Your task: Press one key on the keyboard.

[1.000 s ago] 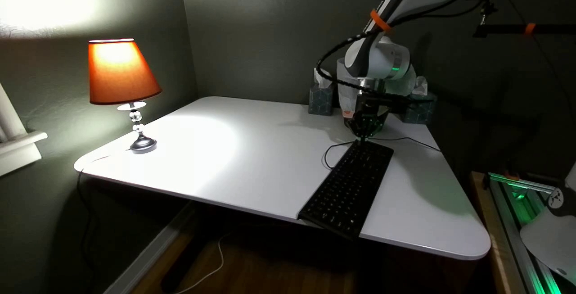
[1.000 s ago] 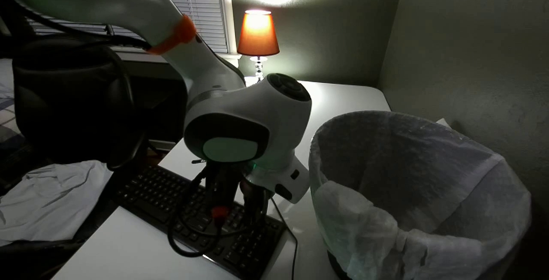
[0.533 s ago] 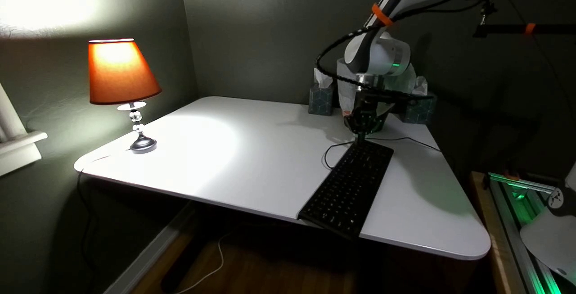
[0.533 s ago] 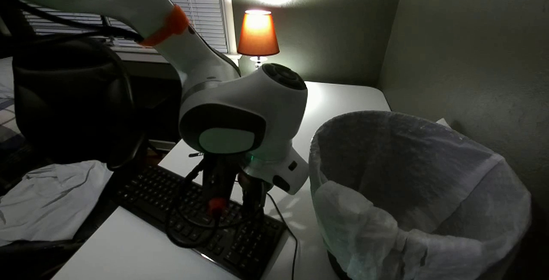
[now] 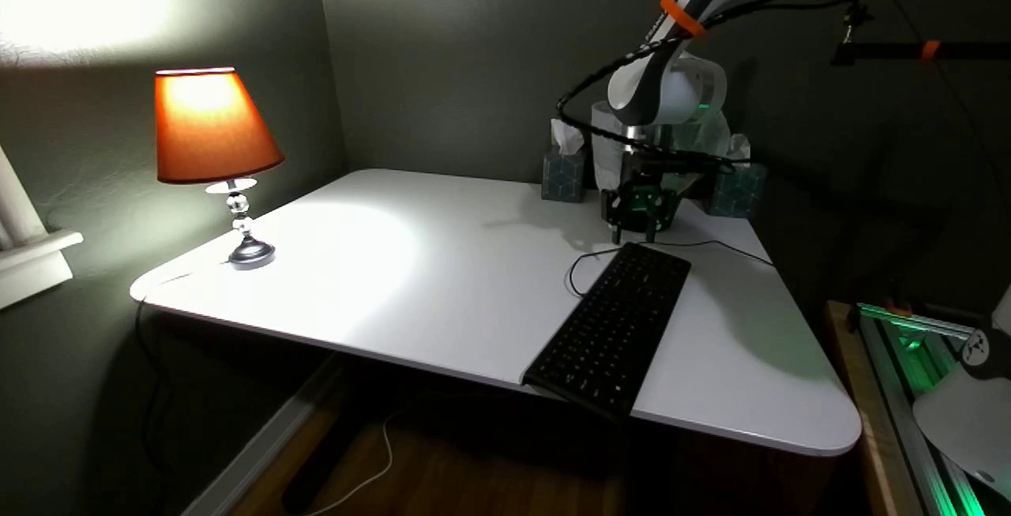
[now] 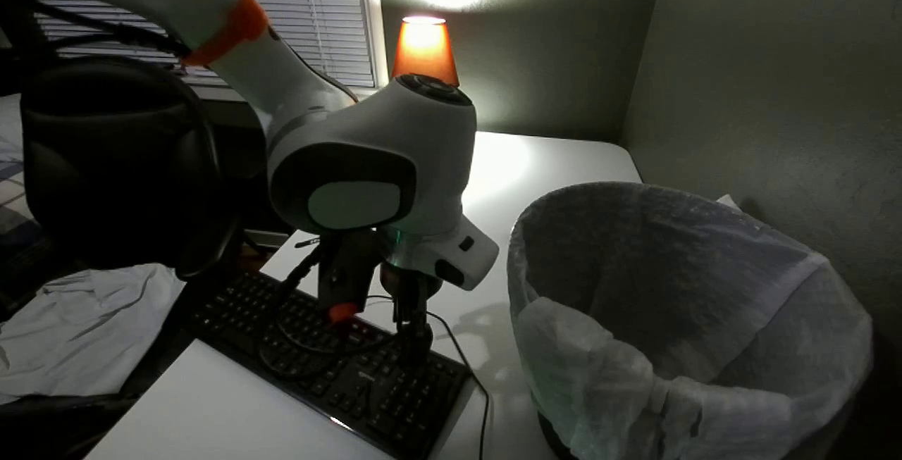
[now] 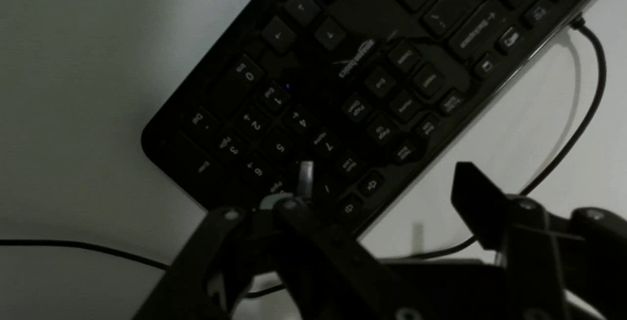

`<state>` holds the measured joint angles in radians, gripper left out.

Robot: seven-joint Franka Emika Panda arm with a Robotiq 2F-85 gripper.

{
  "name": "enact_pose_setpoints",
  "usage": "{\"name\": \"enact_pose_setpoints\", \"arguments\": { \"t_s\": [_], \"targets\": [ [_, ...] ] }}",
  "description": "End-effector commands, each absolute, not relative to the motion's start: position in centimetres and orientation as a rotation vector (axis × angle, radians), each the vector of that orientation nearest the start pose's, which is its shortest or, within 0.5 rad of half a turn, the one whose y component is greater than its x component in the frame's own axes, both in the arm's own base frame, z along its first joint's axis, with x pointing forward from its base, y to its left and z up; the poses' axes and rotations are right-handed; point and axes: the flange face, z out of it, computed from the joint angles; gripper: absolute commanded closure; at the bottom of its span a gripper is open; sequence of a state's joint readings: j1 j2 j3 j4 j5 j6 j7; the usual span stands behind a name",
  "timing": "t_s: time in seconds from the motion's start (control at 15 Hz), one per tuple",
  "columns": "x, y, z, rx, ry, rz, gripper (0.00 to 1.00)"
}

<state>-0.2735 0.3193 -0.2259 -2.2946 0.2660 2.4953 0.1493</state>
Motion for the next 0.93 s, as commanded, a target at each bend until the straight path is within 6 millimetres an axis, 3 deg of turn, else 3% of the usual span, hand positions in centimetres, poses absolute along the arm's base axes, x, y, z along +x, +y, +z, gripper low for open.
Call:
{"name": "enact_pose_setpoints", "arguments": {
  "t_s": [0.0,0.6,0.67,0.87],
  "targets": [
    [44.2,-23.4,22.1,-2.838,1.307,0.100,0.00],
    [43.1,-21.6,25.9,-3.001,1.405,0.002,0.00],
    [44.4,-22.7,24.9,-2.985,1.376,0.048,0.00],
    [44.0,-22.2,25.8,-2.998,1.389,0.020,0.00]
  ]
}}
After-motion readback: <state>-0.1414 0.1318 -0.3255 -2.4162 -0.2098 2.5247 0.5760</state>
